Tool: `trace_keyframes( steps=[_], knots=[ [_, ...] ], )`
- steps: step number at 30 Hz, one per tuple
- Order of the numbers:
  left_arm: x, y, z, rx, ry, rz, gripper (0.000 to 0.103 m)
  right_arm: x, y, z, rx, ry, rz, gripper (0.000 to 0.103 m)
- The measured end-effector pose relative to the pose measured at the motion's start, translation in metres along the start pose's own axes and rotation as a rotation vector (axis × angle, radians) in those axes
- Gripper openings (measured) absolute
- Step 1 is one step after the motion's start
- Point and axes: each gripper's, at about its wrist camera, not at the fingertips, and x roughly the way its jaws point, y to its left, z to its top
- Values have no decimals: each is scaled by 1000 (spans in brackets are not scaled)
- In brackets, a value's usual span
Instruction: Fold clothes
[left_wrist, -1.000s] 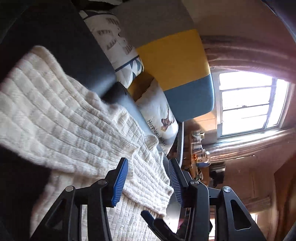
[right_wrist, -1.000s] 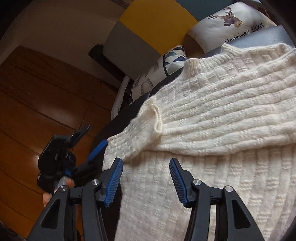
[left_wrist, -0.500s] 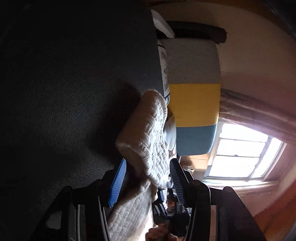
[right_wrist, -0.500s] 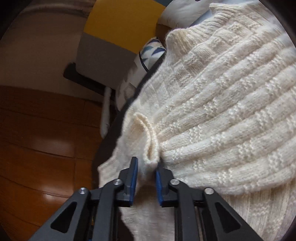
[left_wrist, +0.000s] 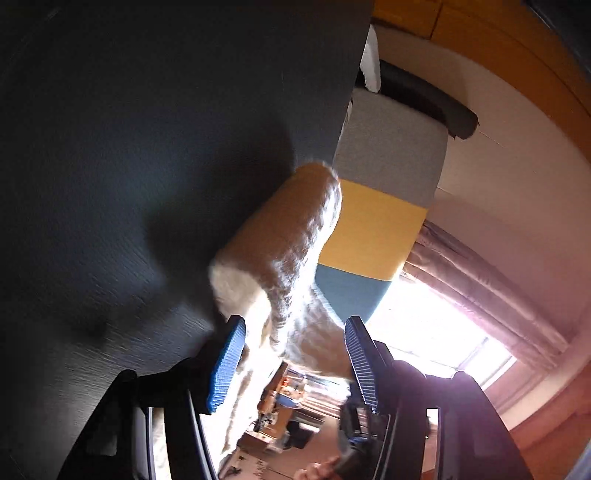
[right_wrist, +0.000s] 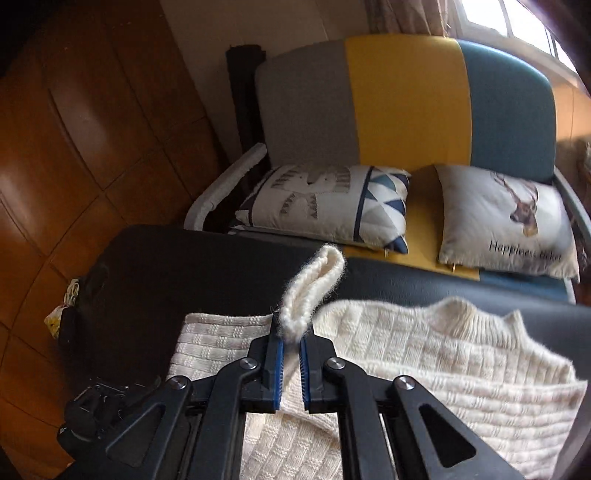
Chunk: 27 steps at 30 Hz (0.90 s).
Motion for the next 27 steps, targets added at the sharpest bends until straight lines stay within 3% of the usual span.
trace_keyframes(
  steps=[6,12,16,21,25,27],
  knots=[
    [44,-8,-17,30,15,57,56,-46,13,39,-103,-94,-60,6],
    [81,-18,-33,154,5,183,56,-76,-61,23,6,-106,-183,6],
    [89,-21,-37,208,-6,241,56,-69,-144,-32,186,-35,-247,6],
    [101,-27,-44,288,-15,307,56,-45,-235,-122,470,55,-218,6],
    [111,-34,-54,384,-45,373,52,-37,-265,-162,597,44,-146,6],
    [117,-39,-61,452,-68,412,39,-37,-271,-170,635,20,-112,6]
  ],
)
